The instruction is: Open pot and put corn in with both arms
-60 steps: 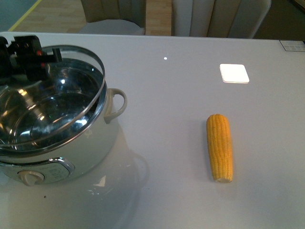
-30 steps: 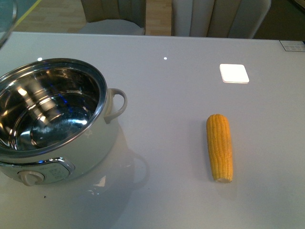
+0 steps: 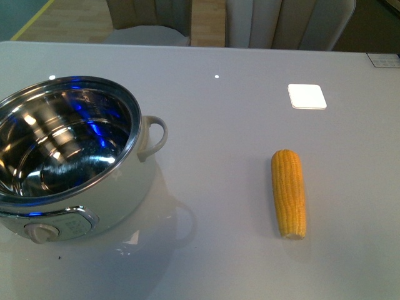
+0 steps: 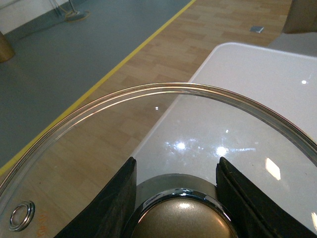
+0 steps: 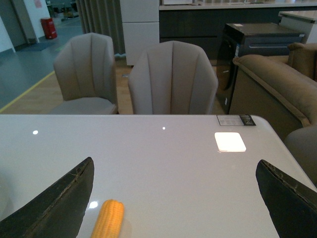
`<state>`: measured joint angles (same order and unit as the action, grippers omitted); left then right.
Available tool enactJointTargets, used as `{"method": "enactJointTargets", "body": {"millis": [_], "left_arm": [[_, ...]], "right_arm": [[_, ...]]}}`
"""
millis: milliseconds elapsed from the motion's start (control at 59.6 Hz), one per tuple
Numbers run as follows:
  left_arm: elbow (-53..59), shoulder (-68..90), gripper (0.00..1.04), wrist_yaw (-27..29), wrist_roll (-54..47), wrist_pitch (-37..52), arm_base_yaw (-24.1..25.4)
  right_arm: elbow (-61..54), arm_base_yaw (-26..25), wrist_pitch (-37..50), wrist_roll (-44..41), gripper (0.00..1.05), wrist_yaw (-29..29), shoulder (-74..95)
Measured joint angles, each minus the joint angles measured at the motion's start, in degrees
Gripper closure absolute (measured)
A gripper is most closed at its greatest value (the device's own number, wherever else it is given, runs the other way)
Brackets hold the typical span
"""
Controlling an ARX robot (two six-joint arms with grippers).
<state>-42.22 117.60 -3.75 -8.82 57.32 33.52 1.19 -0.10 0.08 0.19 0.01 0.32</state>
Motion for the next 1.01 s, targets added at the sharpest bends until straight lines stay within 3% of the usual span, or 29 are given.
{"method": "enactJointTargets", "body": {"millis": [336, 1007], "left_arm": [[-8.57, 16.76, 0.63, -0.28, 3.34, 3.61, 0.5], [-19.67, 32.44, 0.63, -3.82, 5.44, 4.87, -0.92]], "right_arm": [[0.0, 0.0, 0.0, 0.0, 0.09, 0.0, 0.0], [0.0, 0.0, 0.0, 0.0, 0.09, 0.0, 0.0]]}}
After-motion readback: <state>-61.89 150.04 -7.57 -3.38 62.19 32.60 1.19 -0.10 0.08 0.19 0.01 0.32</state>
